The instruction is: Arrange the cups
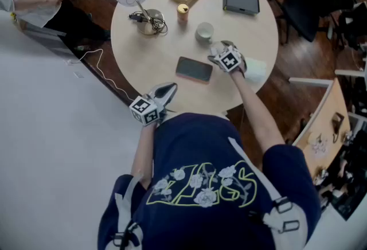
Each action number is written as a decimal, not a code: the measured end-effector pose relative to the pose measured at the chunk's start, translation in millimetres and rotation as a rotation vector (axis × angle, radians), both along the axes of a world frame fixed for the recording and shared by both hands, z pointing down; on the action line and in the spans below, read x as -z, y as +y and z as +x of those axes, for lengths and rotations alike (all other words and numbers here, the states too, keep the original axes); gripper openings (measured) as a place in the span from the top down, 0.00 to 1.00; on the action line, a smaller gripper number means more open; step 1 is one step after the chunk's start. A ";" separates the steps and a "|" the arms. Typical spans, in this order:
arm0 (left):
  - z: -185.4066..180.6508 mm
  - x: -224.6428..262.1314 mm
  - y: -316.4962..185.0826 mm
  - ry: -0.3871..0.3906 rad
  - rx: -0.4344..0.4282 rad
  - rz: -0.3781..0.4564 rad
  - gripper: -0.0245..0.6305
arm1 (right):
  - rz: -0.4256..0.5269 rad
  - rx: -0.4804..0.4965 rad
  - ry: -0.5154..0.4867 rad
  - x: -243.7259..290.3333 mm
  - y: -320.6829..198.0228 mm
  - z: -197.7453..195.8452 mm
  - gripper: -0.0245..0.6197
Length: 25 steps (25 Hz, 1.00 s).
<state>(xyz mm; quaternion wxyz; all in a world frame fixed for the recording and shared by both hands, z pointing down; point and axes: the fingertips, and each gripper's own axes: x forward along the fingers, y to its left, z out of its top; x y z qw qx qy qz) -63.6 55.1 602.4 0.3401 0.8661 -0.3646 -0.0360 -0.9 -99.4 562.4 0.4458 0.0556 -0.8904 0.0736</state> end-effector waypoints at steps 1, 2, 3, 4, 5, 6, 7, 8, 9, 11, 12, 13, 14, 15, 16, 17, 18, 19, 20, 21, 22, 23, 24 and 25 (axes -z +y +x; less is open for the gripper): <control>-3.3 0.1 -2.3 -0.001 0.006 0.004 0.96 | -0.001 -0.004 -0.009 -16.6 4.9 -6.2 0.31; -7.0 0.4 -4.6 -0.002 0.012 0.007 0.96 | -0.003 -0.008 -0.017 -33.1 9.9 -12.3 0.31; -11.3 1.0 -6.7 -0.002 0.018 0.010 0.96 | -0.004 -0.011 -0.024 -49.6 14.8 -18.5 0.31; -16.2 2.0 -8.5 -0.002 0.026 0.011 0.96 | -0.005 -0.014 -0.029 -66.0 19.8 -24.5 0.31; -21.5 2.5 -9.4 -0.001 0.036 0.012 0.96 | -0.005 -0.015 -0.032 -82.3 24.8 -30.4 0.31; -26.1 2.2 -9.4 0.000 0.046 0.012 0.96 | -0.004 -0.014 -0.030 -98.3 29.8 -36.1 0.31; -29.0 2.6 -8.9 0.000 0.052 0.016 0.96 | -0.003 -0.011 -0.023 -114.0 34.8 -41.4 0.31; -30.3 4.2 -7.8 -0.001 0.057 0.021 0.96 | 0.000 -0.004 -0.009 -129.2 40.0 -46.4 0.31; -30.8 5.4 -5.7 -0.002 0.061 0.025 0.96 | 0.004 0.007 0.014 -143.7 45.2 -50.6 0.31; -32.3 5.9 0.6 -0.003 0.067 0.025 0.96 | 0.013 0.036 0.076 -168.1 55.6 -55.1 0.31; -34.3 4.2 4.1 -0.004 0.073 0.023 0.96 | 0.013 0.042 0.089 -176.1 59.9 -54.3 0.31; -37.1 1.9 7.2 -0.005 0.079 0.019 0.96 | 0.011 0.036 0.071 -179.9 62.6 -52.1 0.31; -39.5 0.3 9.1 -0.006 0.084 0.017 0.96 | 0.006 0.019 0.024 -179.3 63.5 -48.9 0.31; -40.5 -0.3 9.8 -0.005 0.085 0.016 0.96 | -0.001 -0.006 -0.046 -174.6 63.4 -45.0 0.30; -39.9 -0.1 9.6 -0.004 0.083 0.016 0.96 | -0.010 -0.035 -0.132 -165.9 62.7 -40.8 0.29; -38.2 0.9 8.6 -0.001 0.077 0.017 0.96 | -0.020 -0.066 -0.228 -153.0 61.9 -36.4 0.25; -35.6 3.5 7.0 0.002 0.066 0.018 0.96 | -0.031 -0.095 -0.329 -135.2 61.7 -31.8 0.18; -31.8 9.7 4.4 0.007 0.047 0.023 0.96 | -0.044 -0.121 -0.430 -111.7 62.5 -27.3 0.06; -25.8 21.0 0.1 0.011 0.016 0.042 0.96 | -0.057 -0.140 -0.529 -81.3 65.0 -22.7 0.06; -17.0 37.2 -5.8 0.011 -0.028 0.079 0.96 | -0.072 -0.152 -0.620 -42.7 69.8 -18.0 0.07; -5.2 55.0 -12.3 0.007 -0.085 0.129 0.96 | -0.082 -0.158 -0.701 -1.6 77.0 -11.4 0.42; 9.4 71.0 -17.3 -0.001 -0.157 0.186 0.96 | -0.083 -0.169 -0.769 29.7 85.6 0.1 0.96; 25.9 83.9 -20.2 -0.011 -0.238 0.241 0.96 | -0.072 -0.187 -0.821 46.5 94.3 16.3 0.96; 42.3 93.7 -21.9 -0.017 -0.314 0.287 0.96 | -0.056 -0.211 -0.852 52.0 102.1 34.5 0.96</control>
